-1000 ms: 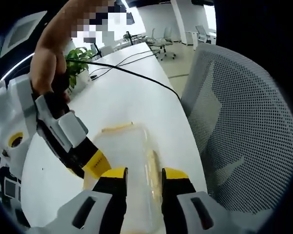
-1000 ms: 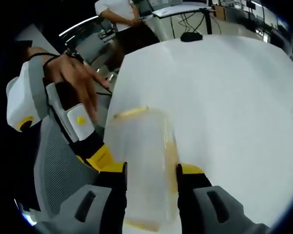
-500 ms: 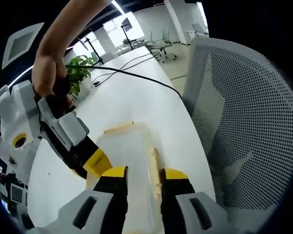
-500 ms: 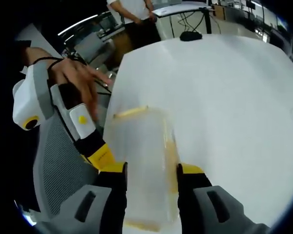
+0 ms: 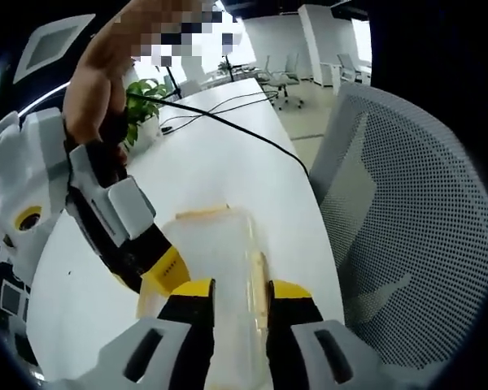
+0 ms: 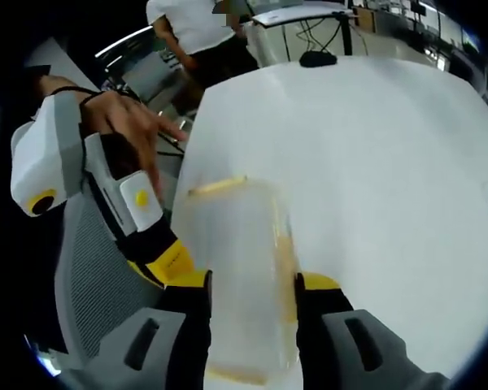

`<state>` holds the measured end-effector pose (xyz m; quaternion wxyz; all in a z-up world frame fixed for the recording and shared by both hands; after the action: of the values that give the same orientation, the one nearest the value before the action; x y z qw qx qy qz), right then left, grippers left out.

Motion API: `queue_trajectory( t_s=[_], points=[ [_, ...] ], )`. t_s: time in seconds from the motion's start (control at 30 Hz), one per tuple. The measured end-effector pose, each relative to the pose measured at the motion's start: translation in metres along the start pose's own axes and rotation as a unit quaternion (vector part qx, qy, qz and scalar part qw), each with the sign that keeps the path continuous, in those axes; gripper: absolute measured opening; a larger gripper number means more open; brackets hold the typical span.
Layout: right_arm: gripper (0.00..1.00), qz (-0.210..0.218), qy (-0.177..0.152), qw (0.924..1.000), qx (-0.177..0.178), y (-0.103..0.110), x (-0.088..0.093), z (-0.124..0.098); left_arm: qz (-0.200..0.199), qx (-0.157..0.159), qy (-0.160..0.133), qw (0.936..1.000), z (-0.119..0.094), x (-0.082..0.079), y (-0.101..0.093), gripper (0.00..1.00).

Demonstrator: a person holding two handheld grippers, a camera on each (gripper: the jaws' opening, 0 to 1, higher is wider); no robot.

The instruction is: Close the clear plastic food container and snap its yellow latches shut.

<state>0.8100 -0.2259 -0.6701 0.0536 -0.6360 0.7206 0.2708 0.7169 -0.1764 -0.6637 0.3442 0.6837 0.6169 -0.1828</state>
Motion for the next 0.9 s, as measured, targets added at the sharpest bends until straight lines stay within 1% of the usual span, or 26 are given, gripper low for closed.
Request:
queue_trajectory(
  t_s=[0.1, 0.13, 0.17, 0.2, 0.3, 0.37, 0.43, 0.5, 0.6, 0.73, 0.9],
  points=[
    [0.37, 0.000, 0.002, 1.0000, 0.001, 0.001, -0.001, 0.000, -0.003, 0.006, 0.009, 0.9999, 0.000, -0.001, -0.001, 0.17],
    [0.37, 0.003, 0.001, 1.0000, 0.000, 0.002, 0.000, 0.000, -0.009, 0.007, 0.013, 0.9999, -0.001, -0.002, -0.001, 0.17],
    [0.37, 0.004, 0.000, 1.0000, -0.001, 0.002, 0.000, 0.001, -0.025, 0.009, 0.021, 0.9994, -0.001, -0.003, -0.003, 0.19],
    [0.37, 0.004, -0.001, 1.0000, 0.000, 0.002, 0.000, 0.000, -0.028, 0.008, 0.028, 0.9992, -0.002, -0.003, -0.004, 0.20],
    [0.37, 0.004, -0.003, 1.0000, 0.001, 0.002, 0.001, 0.000, -0.026, 0.004, 0.057, 0.9980, -0.003, -0.005, -0.008, 0.21],
    [0.37, 0.004, -0.003, 1.0000, 0.003, 0.002, 0.000, 0.000, -0.020, 0.000, 0.070, 0.9974, -0.004, -0.004, -0.009, 0.21],
    [0.37, 0.004, -0.003, 1.0000, 0.003, 0.002, 0.000, 0.000, -0.007, -0.005, 0.079, 0.9968, -0.004, -0.003, -0.010, 0.21],
    [0.37, 0.004, -0.002, 1.0000, 0.004, 0.003, 0.000, 0.000, 0.003, -0.012, 0.083, 0.9965, -0.002, -0.004, -0.009, 0.20],
    [0.37, 0.003, 0.001, 1.0000, 0.007, 0.003, -0.001, 0.000, 0.024, -0.022, 0.096, 0.9948, -0.001, -0.005, -0.009, 0.17],
    [0.37, 0.002, 0.003, 1.0000, 0.009, 0.004, -0.001, 0.000, 0.026, -0.026, 0.106, 0.9937, 0.000, -0.006, -0.011, 0.18],
    [0.37, 0.000, 0.003, 0.9999, 0.012, 0.004, -0.001, 0.000, 0.008, -0.031, 0.121, 0.9922, 0.002, -0.009, -0.010, 0.18]
  ],
)
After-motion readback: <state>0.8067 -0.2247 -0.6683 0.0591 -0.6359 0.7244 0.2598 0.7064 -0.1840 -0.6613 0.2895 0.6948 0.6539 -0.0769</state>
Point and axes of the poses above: the point that each gripper's makers call its tool centre point, and the gripper's own axes: z roughly forward along the fingers, y roughly to its left, x roughly out of its underside, the point moved 7 cm from there along -z, roughly backward along the fingers, and after that the axes turned 2 degrees about -z, right-handed, at the moved point
